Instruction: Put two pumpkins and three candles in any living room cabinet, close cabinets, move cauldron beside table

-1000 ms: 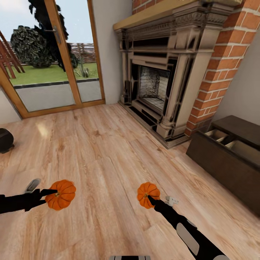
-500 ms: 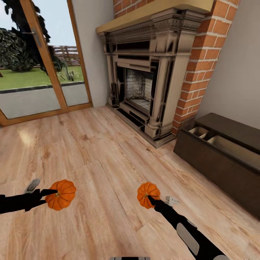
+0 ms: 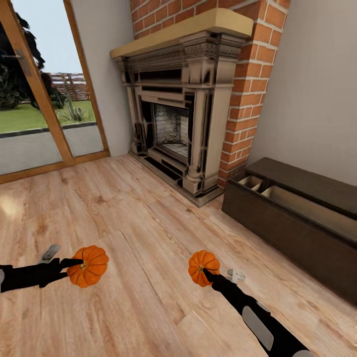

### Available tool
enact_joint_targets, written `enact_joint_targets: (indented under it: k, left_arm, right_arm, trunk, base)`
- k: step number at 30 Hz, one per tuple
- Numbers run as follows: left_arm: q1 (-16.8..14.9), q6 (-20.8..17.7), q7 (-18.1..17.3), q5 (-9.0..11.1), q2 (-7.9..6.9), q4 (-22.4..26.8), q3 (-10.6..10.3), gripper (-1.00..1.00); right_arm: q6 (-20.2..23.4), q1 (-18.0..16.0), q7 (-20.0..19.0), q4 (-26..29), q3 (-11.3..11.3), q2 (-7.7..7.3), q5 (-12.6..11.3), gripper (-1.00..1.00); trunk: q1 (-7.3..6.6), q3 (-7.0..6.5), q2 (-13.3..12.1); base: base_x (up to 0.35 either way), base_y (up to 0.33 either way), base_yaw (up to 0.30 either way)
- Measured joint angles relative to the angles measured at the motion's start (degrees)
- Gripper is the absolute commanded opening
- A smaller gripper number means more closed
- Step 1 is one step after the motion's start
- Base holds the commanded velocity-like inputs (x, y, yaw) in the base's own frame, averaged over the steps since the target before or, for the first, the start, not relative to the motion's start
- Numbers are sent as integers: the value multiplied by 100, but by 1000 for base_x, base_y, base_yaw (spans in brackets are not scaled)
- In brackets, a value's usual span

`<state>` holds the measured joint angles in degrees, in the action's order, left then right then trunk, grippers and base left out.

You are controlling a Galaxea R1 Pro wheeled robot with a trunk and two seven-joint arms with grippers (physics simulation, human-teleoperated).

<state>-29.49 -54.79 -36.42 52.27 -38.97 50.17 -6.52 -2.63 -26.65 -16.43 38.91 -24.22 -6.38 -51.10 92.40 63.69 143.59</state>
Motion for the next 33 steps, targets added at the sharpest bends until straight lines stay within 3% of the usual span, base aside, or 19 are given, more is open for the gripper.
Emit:
enact_joint_targets:
  k: [5,18,20,22,24,27,33]
  left_arm:
    - [0,5,27,-46,203,24,-31,-100]
    - [-1,8,11,-24,220,26,-24,-100]
    - [1,7,26,-17,276,65,-47,-100]
    - [1,-3,244,-13,490,89,-120,-100]
    - [-1,19,605,-73,567,119,-134,-100]
    - [-2,3,1381,-10,684,281,-131,-100]
    - [-2,-4,1666,44,728,431,-118,-100]
  right_arm:
    - [0,1,1,-2,-2,0,-5,-100]
    - [0,1,10,-10,-1,3,-7,-100]
    - [0,1,10,-10,-1,3,-7,-100]
    - [-6,1,10,-10,-1,3,-7,-100]
    - [-7,1,11,-10,-1,3,-7,-100]
    - [-7,1,36,-17,0,3,-7,-100]
    - [-8,1,45,-18,-1,3,-7,-100]
  trunk:
    - [-7,-99,-4]
    - [-7,-183,-4]
    - [-7,-195,-5]
    - [-7,-208,-5]
    - [-7,-221,-5]
    - [-7,-240,-5]
    - [-8,-279,-4]
  base:
    - [0,0,-232]
    - [0,0,-232]
    - [0,0,-232]
    - [0,0,-232]
    - [0,0,-232]
    - [0,0,-232]
    - [0,0,-232]
